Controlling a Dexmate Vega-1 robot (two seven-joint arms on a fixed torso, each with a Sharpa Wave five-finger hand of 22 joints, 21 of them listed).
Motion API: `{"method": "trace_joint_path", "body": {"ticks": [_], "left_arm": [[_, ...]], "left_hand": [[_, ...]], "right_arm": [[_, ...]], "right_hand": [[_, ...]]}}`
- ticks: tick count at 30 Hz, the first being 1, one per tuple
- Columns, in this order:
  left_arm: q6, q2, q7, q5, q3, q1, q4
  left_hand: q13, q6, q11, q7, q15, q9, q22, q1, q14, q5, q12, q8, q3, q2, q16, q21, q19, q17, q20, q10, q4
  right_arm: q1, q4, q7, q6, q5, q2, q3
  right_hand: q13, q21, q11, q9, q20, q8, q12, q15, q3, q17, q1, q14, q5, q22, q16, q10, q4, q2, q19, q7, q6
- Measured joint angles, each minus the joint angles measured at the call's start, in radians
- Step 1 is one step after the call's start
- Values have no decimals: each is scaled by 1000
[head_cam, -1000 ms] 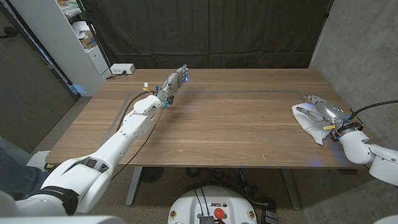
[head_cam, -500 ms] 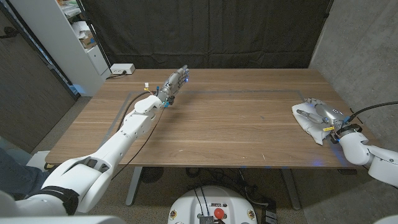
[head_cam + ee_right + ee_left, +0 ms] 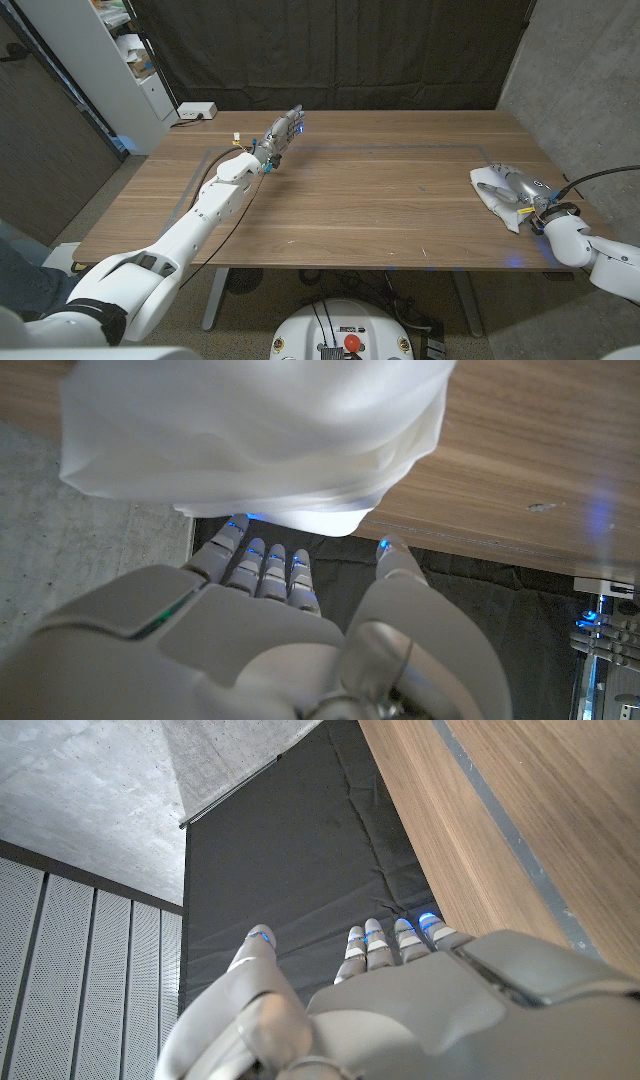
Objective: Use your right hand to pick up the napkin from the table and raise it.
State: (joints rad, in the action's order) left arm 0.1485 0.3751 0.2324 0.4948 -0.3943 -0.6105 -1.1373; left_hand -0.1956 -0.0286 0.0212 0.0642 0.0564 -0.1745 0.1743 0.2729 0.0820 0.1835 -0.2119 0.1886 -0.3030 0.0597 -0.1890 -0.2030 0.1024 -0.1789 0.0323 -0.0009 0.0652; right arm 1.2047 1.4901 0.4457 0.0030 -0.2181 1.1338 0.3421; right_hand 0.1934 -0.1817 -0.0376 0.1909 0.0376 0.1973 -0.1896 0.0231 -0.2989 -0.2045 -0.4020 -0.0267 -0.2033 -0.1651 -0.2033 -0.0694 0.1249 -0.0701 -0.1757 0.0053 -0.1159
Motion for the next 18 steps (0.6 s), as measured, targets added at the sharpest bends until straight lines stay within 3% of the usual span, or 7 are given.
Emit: {"method": "trace_joint_path", "body": {"ticks": [11,14,18], "left_arm": [[8,-7,0,-2,0,1,10],[14,-8,-3,-2,1,1,11],[14,-10,-3,-2,2,-1,14]], "left_hand": [[0,-11,0,0,6,0,0,-5,-6,0,0,0,3,5,0,0,-11,0,4,0,3],[0,-11,0,0,6,0,0,-5,-6,0,0,0,3,5,0,0,-11,0,4,0,3],[0,-11,-2,0,6,0,0,-5,-7,0,0,0,3,5,0,0,-6,0,9,2,3]], "right_arm": [[-17,-17,-17,-6,9,-6,19],[-37,-36,-23,-7,10,-11,41],[-37,-36,-31,-10,14,-11,41]], "right_hand": [[0,-12,0,2,62,0,0,0,-15,5,-32,0,0,0,0,0,15,-4,-40,0,0],[0,-26,0,2,98,0,0,-1,-38,6,-91,-17,0,0,-2,0,38,-20,-90,0,0],[0,-37,0,2,117,0,-8,1,-89,9,-198,-54,2,1,-9,-12,56,-42,-180,8,-8]]}}
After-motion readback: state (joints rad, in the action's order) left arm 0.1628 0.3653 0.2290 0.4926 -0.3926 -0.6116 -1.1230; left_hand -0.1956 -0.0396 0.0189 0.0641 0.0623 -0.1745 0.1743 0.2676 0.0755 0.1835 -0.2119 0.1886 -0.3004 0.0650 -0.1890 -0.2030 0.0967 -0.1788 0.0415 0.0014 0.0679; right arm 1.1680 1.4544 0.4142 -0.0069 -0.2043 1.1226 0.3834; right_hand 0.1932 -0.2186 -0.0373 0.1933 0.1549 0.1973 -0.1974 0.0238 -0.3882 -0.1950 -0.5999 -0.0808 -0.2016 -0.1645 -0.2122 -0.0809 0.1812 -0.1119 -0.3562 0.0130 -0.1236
